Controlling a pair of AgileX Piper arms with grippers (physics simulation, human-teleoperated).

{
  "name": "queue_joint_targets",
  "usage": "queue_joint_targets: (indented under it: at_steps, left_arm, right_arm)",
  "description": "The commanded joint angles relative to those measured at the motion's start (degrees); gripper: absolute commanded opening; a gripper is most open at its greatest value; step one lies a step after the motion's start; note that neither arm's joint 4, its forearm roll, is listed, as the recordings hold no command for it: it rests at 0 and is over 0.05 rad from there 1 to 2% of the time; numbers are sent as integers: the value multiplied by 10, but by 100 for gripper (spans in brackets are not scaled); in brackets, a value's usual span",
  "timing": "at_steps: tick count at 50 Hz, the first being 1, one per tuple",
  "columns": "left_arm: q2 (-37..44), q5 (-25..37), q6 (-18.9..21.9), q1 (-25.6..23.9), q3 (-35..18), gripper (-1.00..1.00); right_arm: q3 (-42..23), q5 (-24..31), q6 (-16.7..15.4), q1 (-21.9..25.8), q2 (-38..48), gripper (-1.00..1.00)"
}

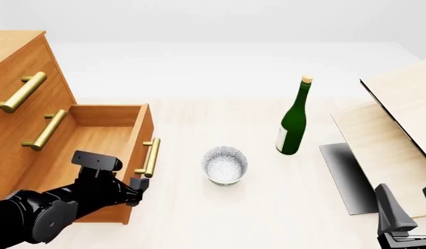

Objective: Put the bowl in the bottom drawer of the cabinet and close it.

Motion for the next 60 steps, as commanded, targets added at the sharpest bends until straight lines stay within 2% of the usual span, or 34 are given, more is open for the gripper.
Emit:
queue_joint_targets:
  at_steps: [1, 22, 60]
  left_arm:
    - [-13, 4, -15, -25, 1, 100]
    - [-48, 16, 1, -11, 7, 100]
    - [-196, 101, 22, 5, 21, 100]
  right_arm:
    - [0, 0, 0, 0, -1, 100]
    - [0, 0, 0, 0, 0, 100]
    - [0, 0, 0, 0, 0, 100]
